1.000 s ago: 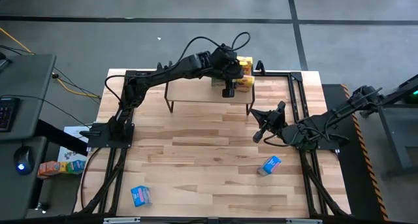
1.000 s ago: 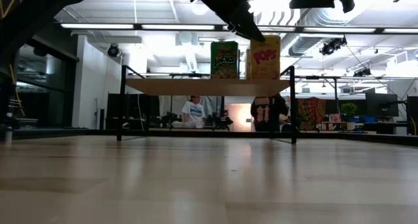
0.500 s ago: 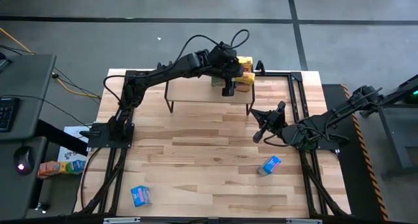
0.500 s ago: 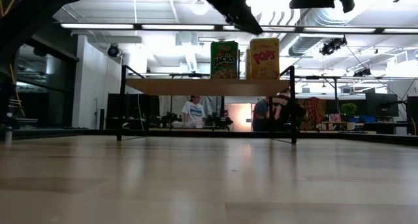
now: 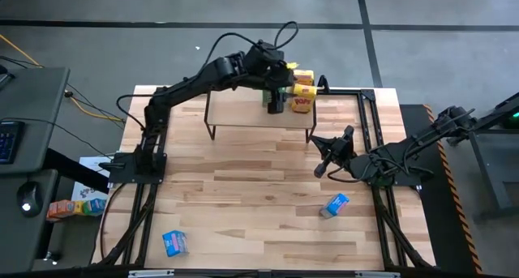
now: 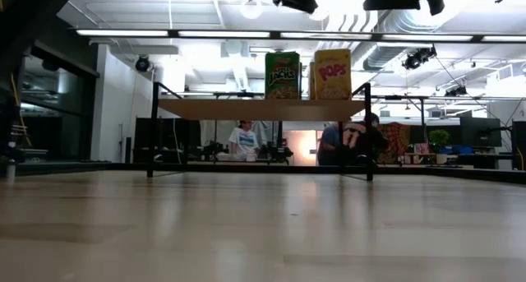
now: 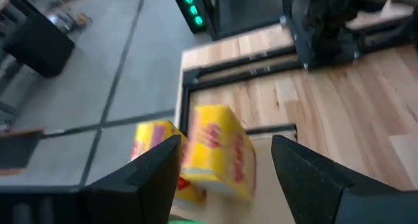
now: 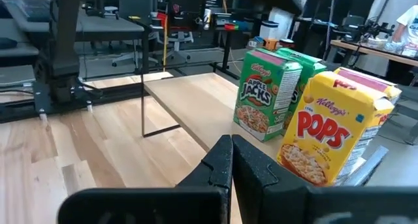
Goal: Stack cereal on shelf
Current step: Put the yellow cereal box on the shelf aligned with the other yellow cereal box
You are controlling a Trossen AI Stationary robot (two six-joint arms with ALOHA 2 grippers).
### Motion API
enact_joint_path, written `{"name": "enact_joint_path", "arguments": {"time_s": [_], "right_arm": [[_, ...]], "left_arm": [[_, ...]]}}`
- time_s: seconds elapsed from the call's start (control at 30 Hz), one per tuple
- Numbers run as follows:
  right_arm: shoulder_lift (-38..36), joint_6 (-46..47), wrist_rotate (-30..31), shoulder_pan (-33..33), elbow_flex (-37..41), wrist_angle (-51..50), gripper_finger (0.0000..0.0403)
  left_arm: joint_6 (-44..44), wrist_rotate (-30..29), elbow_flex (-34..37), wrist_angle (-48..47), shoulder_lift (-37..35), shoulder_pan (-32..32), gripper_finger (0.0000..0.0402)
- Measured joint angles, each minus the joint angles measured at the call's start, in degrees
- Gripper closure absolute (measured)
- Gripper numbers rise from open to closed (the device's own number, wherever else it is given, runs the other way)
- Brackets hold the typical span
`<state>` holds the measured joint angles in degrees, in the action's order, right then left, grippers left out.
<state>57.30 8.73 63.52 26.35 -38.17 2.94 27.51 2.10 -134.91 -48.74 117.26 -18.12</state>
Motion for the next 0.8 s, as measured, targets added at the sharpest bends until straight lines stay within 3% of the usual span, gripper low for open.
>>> {"name": "enact_joint_path", "arguments": {"time_s": [0.23, 0.33, 0.5, 0.63, 0.8], "right_arm": [[0.0, -0.2, -1.0, -0.1, 0.0, -0.1, 0.0403], [0.0, -0.2, -1.0, -0.1, 0.0, -0.1, 0.0403], [0.0, 0.2, -1.1, -0.1, 0.0, -0.2, 0.0403], [0.0, 0.4, -1.2, -0.1, 0.0, -0.2, 0.0403], [0.0, 1.8, -1.6, -0.1, 0.0, -0.3, 0.0403]], "left_arm": [[-1.8, 0.2, -0.1, 0.1, -6.5, 0.3, 0.0172], [-3.6, 2.9, -0.1, -1.3, -9.3, 0.0, 0.0176], [-7.7, 8.6, 2.9, -3.0, -13.9, -1.1, 0.0227], [-10.5, 7.9, 14.6, 2.7, -19.5, -1.1, 0.0298], [-11.5, 4.8, 38.9, 20.3, -31.8, -1.4, 0.0389]]}}
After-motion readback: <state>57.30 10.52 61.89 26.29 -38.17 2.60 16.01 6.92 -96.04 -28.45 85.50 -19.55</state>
